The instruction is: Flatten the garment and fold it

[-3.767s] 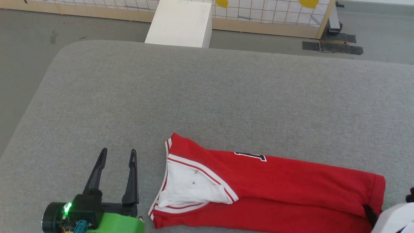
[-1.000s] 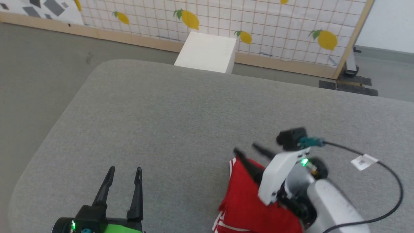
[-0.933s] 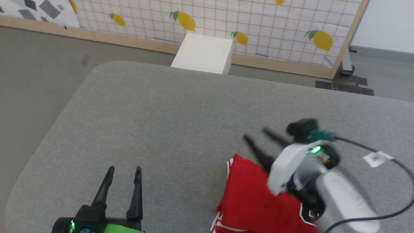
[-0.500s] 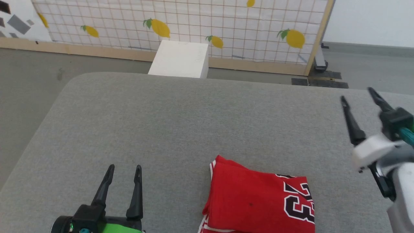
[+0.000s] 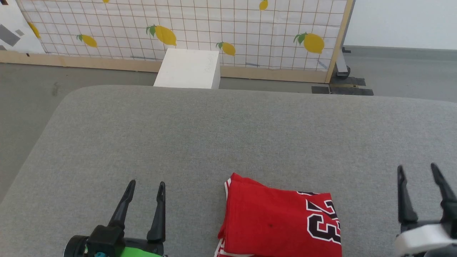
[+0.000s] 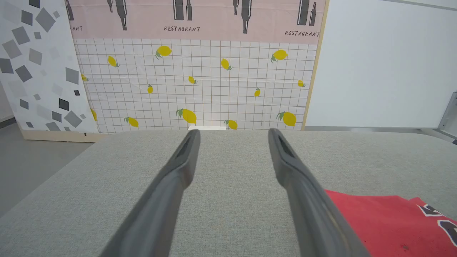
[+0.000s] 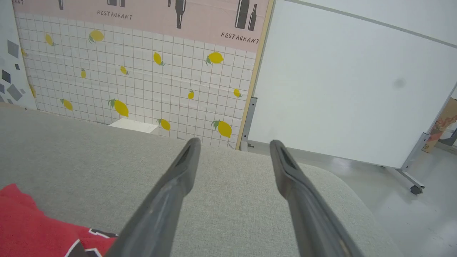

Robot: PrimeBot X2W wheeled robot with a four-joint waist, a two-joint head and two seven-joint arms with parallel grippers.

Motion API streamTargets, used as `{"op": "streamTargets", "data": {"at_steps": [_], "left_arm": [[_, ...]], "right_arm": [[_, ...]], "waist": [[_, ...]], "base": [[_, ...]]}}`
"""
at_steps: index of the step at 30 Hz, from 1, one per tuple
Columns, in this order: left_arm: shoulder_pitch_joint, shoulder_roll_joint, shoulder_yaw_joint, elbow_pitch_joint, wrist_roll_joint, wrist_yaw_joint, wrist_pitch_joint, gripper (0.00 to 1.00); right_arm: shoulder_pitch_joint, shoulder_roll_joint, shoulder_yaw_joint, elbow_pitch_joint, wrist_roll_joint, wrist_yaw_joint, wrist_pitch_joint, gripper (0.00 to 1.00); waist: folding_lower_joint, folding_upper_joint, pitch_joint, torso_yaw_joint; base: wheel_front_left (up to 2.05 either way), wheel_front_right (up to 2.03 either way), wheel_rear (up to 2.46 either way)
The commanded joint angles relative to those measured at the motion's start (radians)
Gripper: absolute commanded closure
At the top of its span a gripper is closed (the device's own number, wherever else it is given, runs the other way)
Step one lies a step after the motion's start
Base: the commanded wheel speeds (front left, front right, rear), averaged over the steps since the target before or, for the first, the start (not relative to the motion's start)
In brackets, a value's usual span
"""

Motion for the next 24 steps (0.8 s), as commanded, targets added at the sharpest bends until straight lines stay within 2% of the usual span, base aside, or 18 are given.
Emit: {"op": "streamTargets", "data": {"at_steps": [1, 6, 17, 21, 24], "left_arm": [[0.001, -0.005, -0.003, -0.003, 0.002, -0.006, -0.004, 0.0], [0.015, -0.005, -0.015, -0.001, -0.001, -0.009, -0.004, 0.0], [0.003, -0.005, -0.015, -0.005, -0.001, -0.008, -0.004, 0.0], [-0.007, -0.005, -0.023, -0.004, 0.002, -0.009, -0.004, 0.0], [-0.019, -0.005, -0.035, -0.001, 0.005, -0.01, -0.004, 0.0]], "right_arm": [[0.026, 0.008, 0.012, -0.019, -0.013, -0.001, -0.001, 0.0], [0.094, 0.023, 0.063, -0.063, -0.014, -0.001, 0.024, 0.0], [0.116, 0.019, 0.084, -0.098, 0.029, -0.001, 0.08, 0.0], [0.121, -0.022, 0.125, -0.096, 0.125, -0.001, 0.186, 0.0], [0.123, -0.058, 0.152, -0.083, 0.251, -0.001, 0.343, 0.0]], "waist": [[0.0, -0.0001, 0.001, 0.0], [0.0, -0.0001, 0.002, 0.0], [0.0, -0.0001, 0.014, 0.02], [0.0, -0.0001, 0.034, 0.037], [0.0, -0.0001, 0.058, 0.054]], "base": [[0.0, 0.0, 0.0], [0.0, 0.0, 0.0], [0.0, 0.0, 0.0], [0.0, 0.0, 0.0], [0.0, 0.0, 0.0]]}}
